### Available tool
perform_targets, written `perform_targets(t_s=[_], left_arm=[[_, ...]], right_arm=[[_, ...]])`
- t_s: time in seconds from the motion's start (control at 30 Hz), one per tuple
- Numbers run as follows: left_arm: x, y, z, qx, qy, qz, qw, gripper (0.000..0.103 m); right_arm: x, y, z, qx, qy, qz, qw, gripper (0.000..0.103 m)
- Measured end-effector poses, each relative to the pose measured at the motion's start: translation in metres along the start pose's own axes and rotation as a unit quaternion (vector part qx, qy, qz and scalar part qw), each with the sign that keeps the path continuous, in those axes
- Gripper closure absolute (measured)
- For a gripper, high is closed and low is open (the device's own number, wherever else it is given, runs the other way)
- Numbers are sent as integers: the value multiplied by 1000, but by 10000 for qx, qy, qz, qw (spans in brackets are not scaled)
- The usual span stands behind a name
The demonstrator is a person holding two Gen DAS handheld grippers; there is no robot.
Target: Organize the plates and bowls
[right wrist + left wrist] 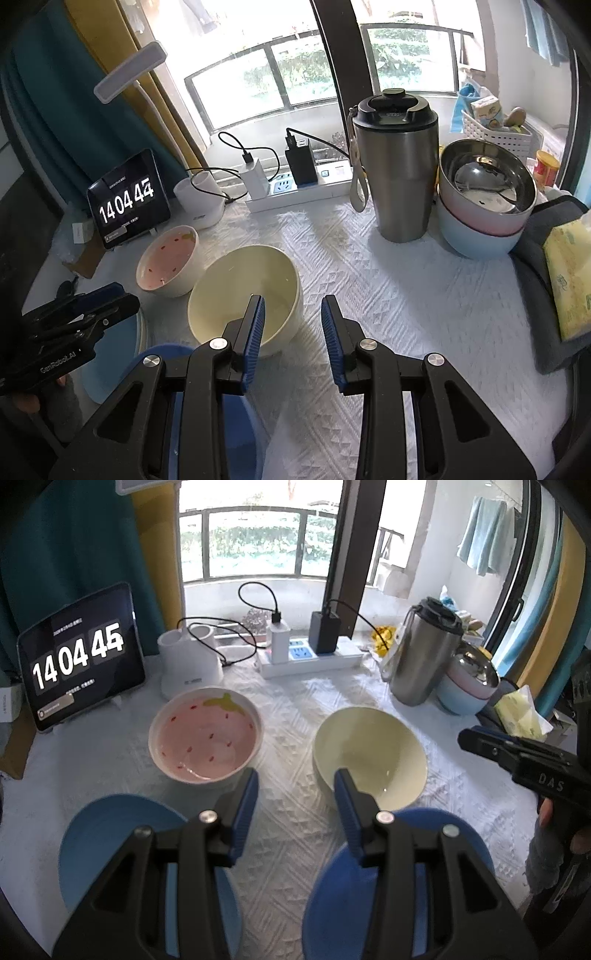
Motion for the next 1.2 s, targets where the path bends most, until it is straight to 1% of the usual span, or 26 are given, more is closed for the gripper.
perform_targets(t_s=[0.27,0.37,0.53,0.63,0.87,0.97,1.03,1.13,1.2], left_arm=[[3,23,-2,-127,-1,223,9997,59],[2,34,-5,-197,51,403,9990,59],[4,43,-8,-251,180,519,9982,59],[6,51,-9,-329,248,696,9967,59],[11,66,-9,-344,341,931,9945,59],[11,70,-12,-377,453,967,9936,59],[9,73,-16,-346,585,1005,9926,59],[6,81,-15,-181,692,1141,9909,59],[5,84,-15,-202,690,1187,9903,59]], right_arm=[[7,23,-3,34,6,194,9998,69],[10,31,-5,82,36,305,9995,69],[12,46,-7,104,45,483,9988,69],[12,55,-8,169,71,624,9979,69],[9,74,-6,219,42,898,9957,69],[5,83,-6,225,28,1024,9945,69],[4,87,-7,216,33,1087,9938,69],[2,94,-6,218,32,1142,9932,69],[0,97,-6,223,17,1176,9928,69]])
Point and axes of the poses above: each gripper's, at about its wrist camera, not at the fingertips, and y roughly the way its jaws point, z to its left, x to its top, the point moved 6 cm from there along y, roughly the way its jaws point, and after that the axes turned 7 degrees about y, right-handed, at the moved point
